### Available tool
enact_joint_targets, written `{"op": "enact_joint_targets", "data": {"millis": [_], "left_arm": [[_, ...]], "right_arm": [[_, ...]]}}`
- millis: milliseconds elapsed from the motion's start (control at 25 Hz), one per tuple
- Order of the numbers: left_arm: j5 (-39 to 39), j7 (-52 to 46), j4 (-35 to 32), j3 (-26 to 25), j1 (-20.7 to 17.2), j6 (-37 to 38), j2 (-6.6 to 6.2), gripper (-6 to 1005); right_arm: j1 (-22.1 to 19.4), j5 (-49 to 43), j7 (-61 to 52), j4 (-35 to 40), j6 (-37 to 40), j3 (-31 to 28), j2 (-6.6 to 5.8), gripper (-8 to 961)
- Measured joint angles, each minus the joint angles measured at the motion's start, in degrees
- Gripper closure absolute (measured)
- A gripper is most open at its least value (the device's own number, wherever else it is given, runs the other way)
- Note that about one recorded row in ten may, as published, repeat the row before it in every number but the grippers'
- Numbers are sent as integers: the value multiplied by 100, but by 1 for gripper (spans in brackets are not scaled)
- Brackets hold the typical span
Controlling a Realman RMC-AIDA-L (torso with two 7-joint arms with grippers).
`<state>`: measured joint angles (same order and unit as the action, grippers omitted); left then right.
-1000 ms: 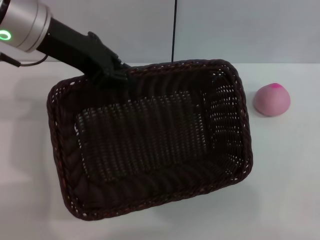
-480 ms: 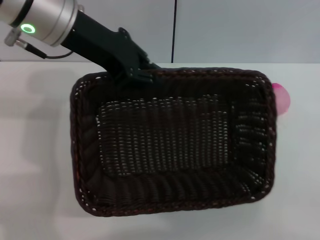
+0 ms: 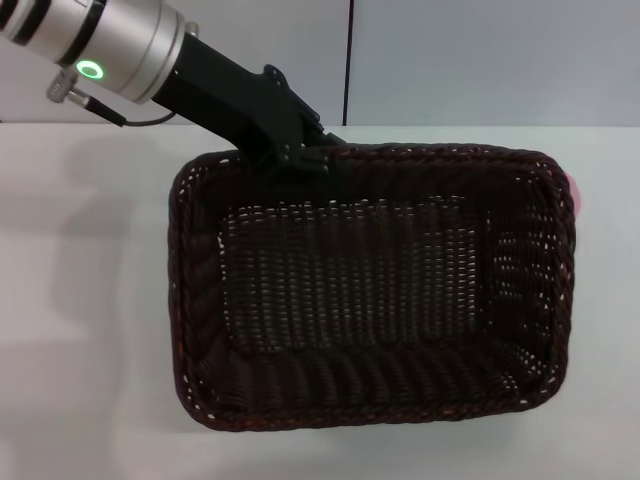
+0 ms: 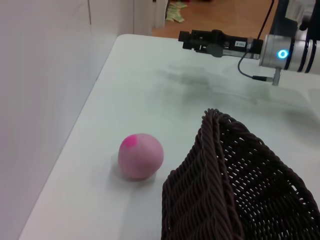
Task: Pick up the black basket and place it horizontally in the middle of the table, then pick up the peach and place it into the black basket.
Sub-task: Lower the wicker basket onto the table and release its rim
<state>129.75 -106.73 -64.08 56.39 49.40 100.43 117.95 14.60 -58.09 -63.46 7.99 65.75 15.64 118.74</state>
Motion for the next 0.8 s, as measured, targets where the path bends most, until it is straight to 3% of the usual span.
{"op": "enact_joint_targets", "data": {"millis": [800], "left_arm": [[-186,773,587,232,81,-770,19,797]], "right_arm": [[23,-75,86,24,111,27,1,396]]}}
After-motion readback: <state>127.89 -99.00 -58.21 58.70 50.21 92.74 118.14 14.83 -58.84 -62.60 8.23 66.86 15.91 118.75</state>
